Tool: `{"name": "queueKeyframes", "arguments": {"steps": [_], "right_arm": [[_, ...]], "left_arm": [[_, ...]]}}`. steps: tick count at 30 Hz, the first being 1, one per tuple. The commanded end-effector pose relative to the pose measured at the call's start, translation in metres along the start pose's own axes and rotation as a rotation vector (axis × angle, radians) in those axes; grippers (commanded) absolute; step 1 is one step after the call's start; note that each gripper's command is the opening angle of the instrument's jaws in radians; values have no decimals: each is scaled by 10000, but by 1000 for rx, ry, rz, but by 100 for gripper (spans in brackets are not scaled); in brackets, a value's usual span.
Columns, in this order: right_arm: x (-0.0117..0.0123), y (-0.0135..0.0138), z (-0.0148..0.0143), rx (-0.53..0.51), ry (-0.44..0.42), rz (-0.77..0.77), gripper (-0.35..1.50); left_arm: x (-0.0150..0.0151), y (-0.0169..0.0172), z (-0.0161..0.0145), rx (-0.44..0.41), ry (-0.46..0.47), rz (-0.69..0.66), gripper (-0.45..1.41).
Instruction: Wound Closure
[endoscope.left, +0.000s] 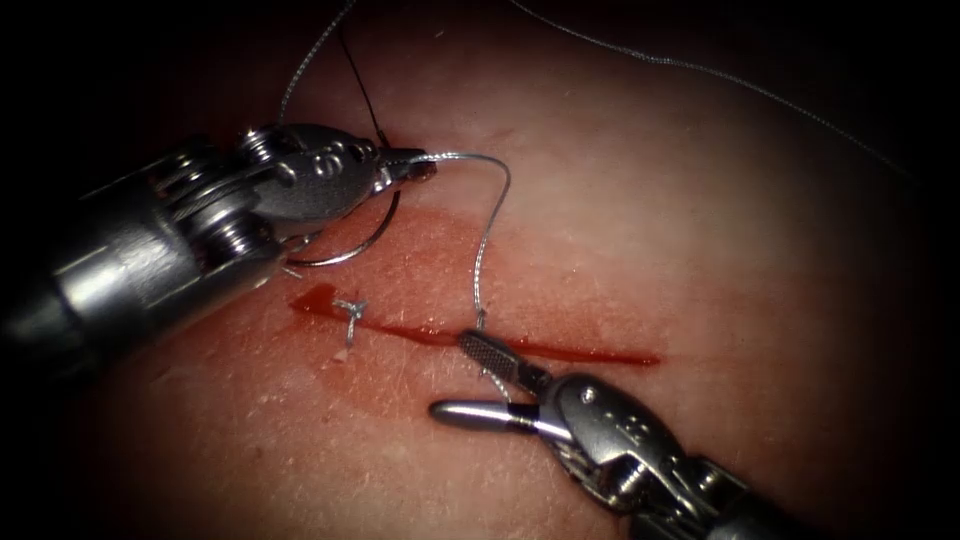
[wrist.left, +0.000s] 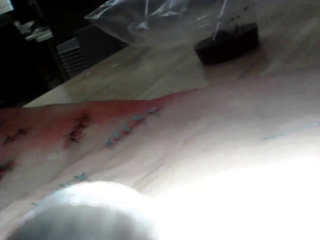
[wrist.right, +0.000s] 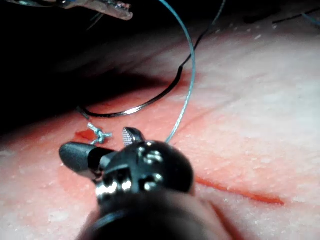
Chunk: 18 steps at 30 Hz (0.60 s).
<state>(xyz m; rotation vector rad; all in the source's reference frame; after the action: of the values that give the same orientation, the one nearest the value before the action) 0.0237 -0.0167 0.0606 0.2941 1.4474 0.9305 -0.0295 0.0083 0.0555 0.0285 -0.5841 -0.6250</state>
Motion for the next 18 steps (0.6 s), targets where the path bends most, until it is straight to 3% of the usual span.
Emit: {"name": "queueKeyframes", "arguments": {"steps": [1, 8, 10, 12, 16, 18], "right_arm": [[22, 2, 2, 2, 12, -1, 126], [79, -6, -21, 1, 74, 35, 135], [99, -9, -24, -5, 106, 55, 126], [110, -7, -23, -79, 131, 60, 120], [91, 2, -27, -138, 159, 73, 118], [75, 11, -29, -193, 170, 59, 101]], "left_arm": [[-13, 6, -4, -5, -9, 0, -45], [-12, 6, -3, -6, -9, 0, -45], [-12, 6, -3, -6, -9, 0, -45], [-12, 5, -3, -6, -9, 0, -45], [-13, 10, -1, -19, -4, 0, -45], [-14, 15, 3, -34, 2, 6, -45]]}}
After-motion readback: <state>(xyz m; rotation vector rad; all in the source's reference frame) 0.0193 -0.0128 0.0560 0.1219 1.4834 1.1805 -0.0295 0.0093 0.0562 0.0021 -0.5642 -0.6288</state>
